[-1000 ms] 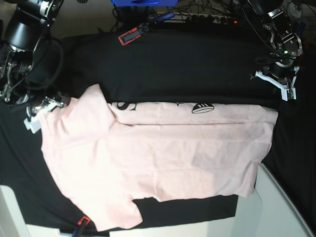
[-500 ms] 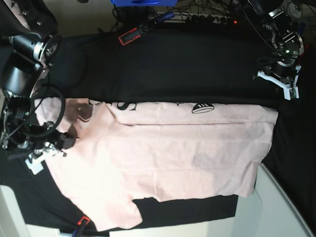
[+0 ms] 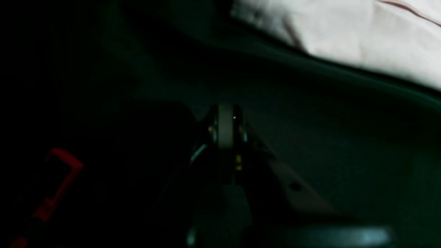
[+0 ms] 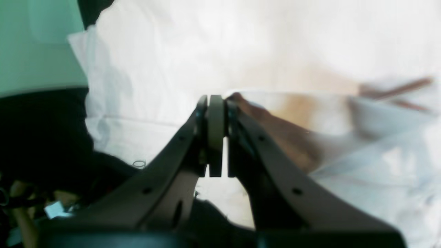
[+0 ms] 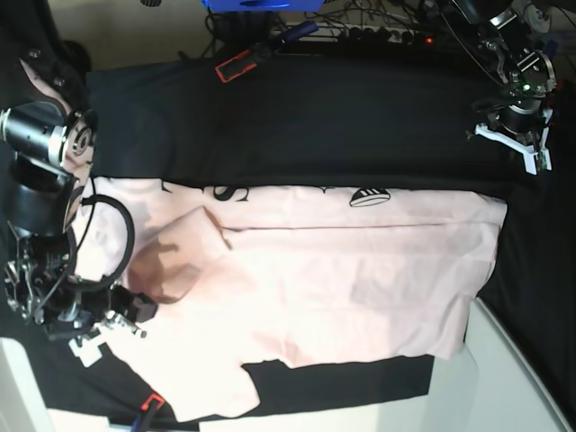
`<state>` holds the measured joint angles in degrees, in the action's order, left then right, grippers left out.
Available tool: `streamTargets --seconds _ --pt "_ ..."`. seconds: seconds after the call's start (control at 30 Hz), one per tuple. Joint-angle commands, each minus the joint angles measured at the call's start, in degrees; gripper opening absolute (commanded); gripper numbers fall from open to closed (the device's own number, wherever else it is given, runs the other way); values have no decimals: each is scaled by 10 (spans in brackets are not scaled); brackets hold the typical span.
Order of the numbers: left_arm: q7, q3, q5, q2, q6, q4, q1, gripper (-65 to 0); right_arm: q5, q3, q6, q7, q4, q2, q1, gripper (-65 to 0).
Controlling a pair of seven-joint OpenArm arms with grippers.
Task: Fold the T-shirt properly
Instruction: 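Flatten the bunched sleeve with the right gripper and withdraw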
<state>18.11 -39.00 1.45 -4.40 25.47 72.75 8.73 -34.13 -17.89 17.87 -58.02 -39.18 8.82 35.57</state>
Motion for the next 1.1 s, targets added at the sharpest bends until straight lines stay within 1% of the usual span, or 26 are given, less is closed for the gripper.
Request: streamTargets --seconds 0.0,0.1,0.13,0.23,0.33,0.43,0.5,0.63,0.8,1.07 --pt "-13 -1 -3 -7 0 11 -1 -650 -12 7 4 26 1 13 32 -650" --pt "-14 -2 -5 -7 0 11 8 -650 -12 19 4 66 29 19 46 -650" --pt "-14 -2 -5 -7 0 11 9 -650 -12 18 5 76 40 26 52 -650" --pt "-14 -2 -5 -7 0 11 12 -650 -13 18 7 95 66 30 64 -650" --pt "-14 -2 -5 -7 0 11 12 -650 -14 18 8 116 73 27 68 -650" --pt "-14 -2 -3 -5 0 11 12 -650 -14 18 13 123 72 26 69 -650" --pt "-14 -2 -2 -4 0 11 11 -650 -14 18 32 131 72 18 69 -650" --pt "-14 -2 -1 -4 0 11 11 -650 -14 18 42 131 73 12 75 -650" --pt "-13 -2 -1 -4 0 11 12 -650 -14 18 64 131 71 4 77 -650" --pt "-10 -2 0 -4 0 11 13 -650 -14 18 65 140 70 2 76 -643"
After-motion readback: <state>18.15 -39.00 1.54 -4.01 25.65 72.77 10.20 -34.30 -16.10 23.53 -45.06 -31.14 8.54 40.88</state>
